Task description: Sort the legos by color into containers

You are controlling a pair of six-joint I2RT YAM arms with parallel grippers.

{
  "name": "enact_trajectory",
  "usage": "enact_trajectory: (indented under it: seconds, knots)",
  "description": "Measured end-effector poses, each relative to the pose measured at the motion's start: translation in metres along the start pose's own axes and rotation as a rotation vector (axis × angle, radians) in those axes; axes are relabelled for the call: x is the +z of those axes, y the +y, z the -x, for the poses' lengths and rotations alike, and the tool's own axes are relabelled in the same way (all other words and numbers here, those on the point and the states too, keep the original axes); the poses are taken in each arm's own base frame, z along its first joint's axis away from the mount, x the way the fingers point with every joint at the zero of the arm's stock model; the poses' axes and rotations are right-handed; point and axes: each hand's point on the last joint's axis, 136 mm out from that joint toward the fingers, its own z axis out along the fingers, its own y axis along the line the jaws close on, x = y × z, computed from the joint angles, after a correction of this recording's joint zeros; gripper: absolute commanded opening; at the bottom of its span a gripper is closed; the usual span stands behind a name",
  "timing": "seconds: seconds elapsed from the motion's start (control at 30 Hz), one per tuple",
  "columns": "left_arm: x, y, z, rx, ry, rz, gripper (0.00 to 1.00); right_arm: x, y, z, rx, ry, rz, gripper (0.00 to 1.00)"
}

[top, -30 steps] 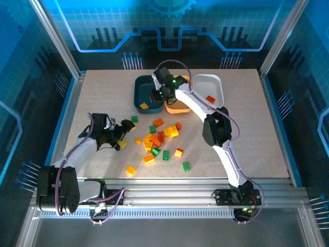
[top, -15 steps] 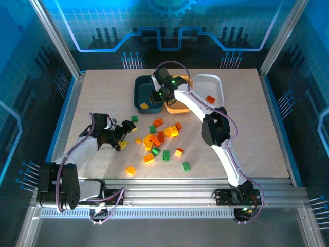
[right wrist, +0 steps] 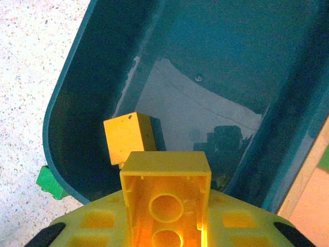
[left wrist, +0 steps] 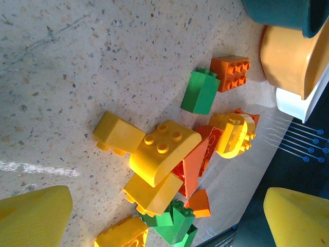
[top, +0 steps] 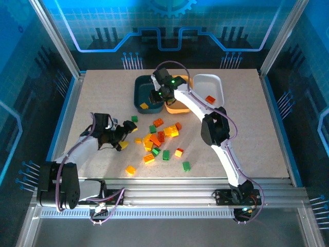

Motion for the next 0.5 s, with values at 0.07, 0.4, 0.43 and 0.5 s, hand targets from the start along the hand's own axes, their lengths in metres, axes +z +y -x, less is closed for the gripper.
enact_trajectory:
  seconds: [0.07, 0.4, 0.43, 0.5]
  knots:
    - [0.0, 0.0001, 0.0, 0.001, 0.0, 0.0, 0.97, 0.0017, -0.0005, -0.0009, 0.0, 0.003, -0.001, 0.24]
    - [0.0005, -0.0003, -0.001, 0.005, 0.003, 0.0, 0.99, 0.0077, -0.0004, -0.0055, 0.012, 0.022, 0.006, 0.58]
    - [0.0004, -0.0004, -0.001, 0.005, 0.003, 0.0, 0.99, 0.0077, 0.0001, -0.0061, 0.015, 0.025, 0.01, 0.59]
    - [0.0004, -0.0004, -0.001, 0.005, 0.003, 0.0, 0.99, 0.0073, 0.0006, -0.0062, 0.015, 0.026, 0.012, 0.6]
